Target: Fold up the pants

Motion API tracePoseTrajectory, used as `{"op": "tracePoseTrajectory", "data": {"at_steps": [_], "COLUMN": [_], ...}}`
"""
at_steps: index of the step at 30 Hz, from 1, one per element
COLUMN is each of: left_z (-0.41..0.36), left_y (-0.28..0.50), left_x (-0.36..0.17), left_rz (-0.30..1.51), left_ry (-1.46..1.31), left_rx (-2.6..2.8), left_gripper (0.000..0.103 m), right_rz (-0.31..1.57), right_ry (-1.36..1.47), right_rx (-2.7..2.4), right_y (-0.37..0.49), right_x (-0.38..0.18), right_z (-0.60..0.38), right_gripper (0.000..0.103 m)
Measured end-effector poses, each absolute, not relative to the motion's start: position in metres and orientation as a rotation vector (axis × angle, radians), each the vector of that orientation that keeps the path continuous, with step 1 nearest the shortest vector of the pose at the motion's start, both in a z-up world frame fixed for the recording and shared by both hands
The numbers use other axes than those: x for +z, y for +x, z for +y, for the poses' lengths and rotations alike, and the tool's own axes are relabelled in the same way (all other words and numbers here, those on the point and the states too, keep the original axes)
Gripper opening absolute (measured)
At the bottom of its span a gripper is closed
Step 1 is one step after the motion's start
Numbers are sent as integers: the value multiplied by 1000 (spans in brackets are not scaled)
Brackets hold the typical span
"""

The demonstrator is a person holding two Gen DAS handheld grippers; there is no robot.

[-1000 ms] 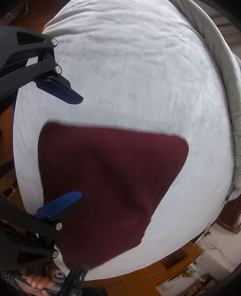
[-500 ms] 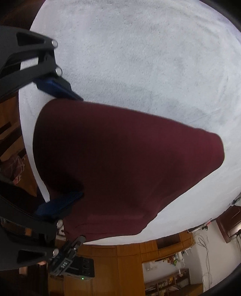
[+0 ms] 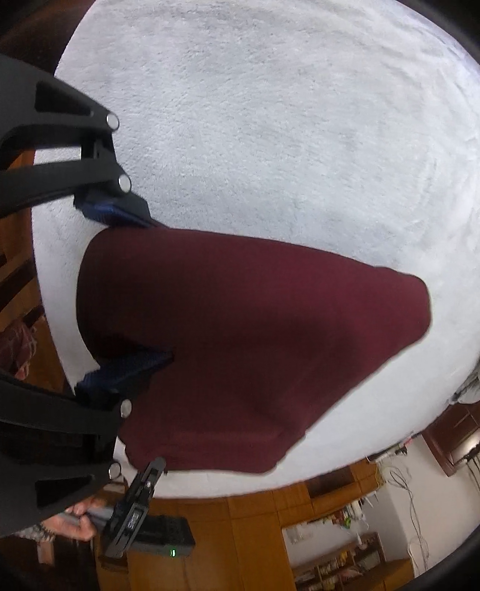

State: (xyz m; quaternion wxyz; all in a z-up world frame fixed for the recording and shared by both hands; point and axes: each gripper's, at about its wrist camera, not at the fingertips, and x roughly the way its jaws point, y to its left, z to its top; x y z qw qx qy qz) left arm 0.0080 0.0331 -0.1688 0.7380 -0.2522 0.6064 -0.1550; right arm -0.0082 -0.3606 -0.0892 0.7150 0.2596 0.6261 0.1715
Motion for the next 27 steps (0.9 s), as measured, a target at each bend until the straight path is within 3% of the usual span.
{"op": "tracePoseTrajectory", "data": {"at_steps": [1, 3, 7, 11, 13, 16, 19, 20, 27], "left_z": [36, 40, 51, 33, 22, 17, 25, 28, 22], "left_y": [10, 18, 40, 42, 38, 45, 46, 48, 76], "left_x": [-165, -158, -157, -160, -164, -177, -176, -176, -177], "left_rz": [1332, 1327, 1335, 1363, 1369, 1365, 1374, 1392, 1410], "left_ry": [-560, -527, -543, -571, -547, -525, -578, -597, -554], "left_rx": [-340, -293, -274, -307, -338, -317, -338, -347, -335], "left_gripper": [69, 83, 85, 83, 72, 68, 68, 69, 80], "right_rz": [1385, 1385, 1370, 1352, 1387, 1417, 1407, 1397, 1272], "right_ry": [575, 555, 525, 492, 446, 495, 522, 527, 532], "right_rx": [382, 387, 391, 380, 350, 364, 403, 406, 383], "right_y": [-9, -8, -6, -5, -4, -4, -5, -4, 38], "right_x": [-88, -85, -73, -56, -63, -80, -75, -71, -40], "right_z": [-361, -361, -358, -371, -369, -372, -376, -379, -396], "right_gripper": [18, 18, 18, 17, 17, 19, 30, 40, 47]}}
